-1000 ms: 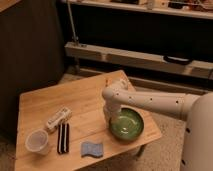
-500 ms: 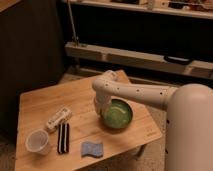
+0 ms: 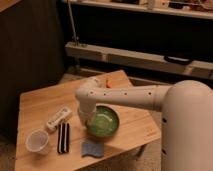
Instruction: Drag the ceramic bowl in a circle
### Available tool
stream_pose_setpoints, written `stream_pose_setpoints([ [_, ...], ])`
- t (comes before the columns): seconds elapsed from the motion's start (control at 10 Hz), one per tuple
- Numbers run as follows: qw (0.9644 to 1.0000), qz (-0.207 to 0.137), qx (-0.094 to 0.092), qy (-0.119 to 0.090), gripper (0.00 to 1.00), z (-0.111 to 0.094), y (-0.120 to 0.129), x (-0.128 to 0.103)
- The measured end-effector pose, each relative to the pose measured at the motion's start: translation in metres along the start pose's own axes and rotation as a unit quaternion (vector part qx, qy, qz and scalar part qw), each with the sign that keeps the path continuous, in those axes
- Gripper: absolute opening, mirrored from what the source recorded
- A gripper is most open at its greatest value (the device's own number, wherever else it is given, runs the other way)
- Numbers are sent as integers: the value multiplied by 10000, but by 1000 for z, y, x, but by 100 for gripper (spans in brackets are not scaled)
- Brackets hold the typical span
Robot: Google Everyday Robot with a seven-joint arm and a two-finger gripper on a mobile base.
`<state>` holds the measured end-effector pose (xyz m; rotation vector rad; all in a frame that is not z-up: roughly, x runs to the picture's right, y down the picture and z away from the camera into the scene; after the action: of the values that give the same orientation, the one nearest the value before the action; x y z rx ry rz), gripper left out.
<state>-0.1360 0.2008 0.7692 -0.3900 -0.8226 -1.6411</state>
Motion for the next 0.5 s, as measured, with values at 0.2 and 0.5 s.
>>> stream_pose_setpoints([
  [0.2, 9993, -347, 102, -134, 0, 2, -30, -36],
  [0.5, 9994, -233, 187, -165, 0, 6, -32, -72],
])
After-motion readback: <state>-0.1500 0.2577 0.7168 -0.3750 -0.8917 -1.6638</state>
